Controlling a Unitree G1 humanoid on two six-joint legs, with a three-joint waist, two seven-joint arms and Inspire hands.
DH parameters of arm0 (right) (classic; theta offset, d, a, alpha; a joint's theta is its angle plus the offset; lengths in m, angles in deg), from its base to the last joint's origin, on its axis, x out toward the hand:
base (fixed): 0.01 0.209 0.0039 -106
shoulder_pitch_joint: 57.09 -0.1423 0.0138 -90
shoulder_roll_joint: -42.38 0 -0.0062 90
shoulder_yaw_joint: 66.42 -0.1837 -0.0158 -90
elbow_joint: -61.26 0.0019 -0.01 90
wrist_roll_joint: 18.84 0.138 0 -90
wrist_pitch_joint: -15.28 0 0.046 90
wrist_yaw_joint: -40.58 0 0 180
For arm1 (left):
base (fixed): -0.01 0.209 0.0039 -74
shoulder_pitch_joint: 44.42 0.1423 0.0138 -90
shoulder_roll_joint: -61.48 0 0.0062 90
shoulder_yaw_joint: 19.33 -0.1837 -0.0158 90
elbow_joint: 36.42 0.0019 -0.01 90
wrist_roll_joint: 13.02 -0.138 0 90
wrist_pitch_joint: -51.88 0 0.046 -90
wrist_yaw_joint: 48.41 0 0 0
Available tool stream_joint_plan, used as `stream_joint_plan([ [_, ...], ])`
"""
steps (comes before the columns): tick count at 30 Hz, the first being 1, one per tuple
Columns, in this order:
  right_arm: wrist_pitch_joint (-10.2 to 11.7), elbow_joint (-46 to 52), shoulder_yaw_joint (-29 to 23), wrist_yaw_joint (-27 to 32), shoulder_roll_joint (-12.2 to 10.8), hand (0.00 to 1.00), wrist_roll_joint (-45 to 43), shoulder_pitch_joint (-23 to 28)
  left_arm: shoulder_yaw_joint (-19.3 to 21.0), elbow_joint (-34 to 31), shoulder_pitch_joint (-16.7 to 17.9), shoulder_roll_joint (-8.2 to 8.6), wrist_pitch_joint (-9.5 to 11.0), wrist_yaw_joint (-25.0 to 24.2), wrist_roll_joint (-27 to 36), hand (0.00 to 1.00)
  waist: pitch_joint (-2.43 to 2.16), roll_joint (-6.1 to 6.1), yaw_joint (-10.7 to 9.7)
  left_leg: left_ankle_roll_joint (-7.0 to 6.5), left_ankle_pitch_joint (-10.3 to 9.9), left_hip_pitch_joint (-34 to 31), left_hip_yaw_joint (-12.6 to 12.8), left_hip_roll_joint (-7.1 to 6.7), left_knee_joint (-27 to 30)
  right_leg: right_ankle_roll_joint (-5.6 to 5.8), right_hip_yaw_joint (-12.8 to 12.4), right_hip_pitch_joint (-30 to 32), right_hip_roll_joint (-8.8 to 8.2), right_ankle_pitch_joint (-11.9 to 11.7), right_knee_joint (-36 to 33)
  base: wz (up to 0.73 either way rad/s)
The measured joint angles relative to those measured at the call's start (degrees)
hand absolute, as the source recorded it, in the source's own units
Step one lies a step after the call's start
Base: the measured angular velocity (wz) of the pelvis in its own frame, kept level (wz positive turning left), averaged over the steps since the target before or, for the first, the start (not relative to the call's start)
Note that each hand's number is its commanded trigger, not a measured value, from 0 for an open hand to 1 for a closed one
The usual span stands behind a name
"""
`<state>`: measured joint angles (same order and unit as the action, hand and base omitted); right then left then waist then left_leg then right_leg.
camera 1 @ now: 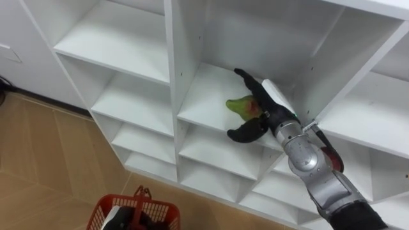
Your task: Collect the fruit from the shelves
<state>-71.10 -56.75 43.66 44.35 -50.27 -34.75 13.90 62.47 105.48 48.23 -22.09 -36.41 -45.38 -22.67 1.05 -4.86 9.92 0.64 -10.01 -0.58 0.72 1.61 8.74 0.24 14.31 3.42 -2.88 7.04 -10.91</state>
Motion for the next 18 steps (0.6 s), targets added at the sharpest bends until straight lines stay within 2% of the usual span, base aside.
stream_joint_plan([
  [4, 0.0, -0.9, 0.0, -0.3, 0.0, 0.0, -0.6, -0.4, 0.0, -0.1, 0.0, 0.06, -0.4, -0.1, 0.0, 1.0, 0.02, -0.45, 0.0, 0.0, 0.0, 0.0, 0.0, 0.01, 0.0, 0.0, 0.0, 0.0, 0.03, 0.0, 0.1, 0.0],
  [18, 0.2, -5.1, -0.1, -0.7, -0.1, 0.0, -2.1, -1.8, 0.1, -0.2, -0.6, -0.16, -0.6, -0.1, -0.2, 1.0, 0.02, -0.5, 0.0, 0.01, 0.0, 0.0, 0.1, 0.08, 0.0, -0.16, 0.0, 0.0, 0.12, -0.1, 0.0, 0.0],
])
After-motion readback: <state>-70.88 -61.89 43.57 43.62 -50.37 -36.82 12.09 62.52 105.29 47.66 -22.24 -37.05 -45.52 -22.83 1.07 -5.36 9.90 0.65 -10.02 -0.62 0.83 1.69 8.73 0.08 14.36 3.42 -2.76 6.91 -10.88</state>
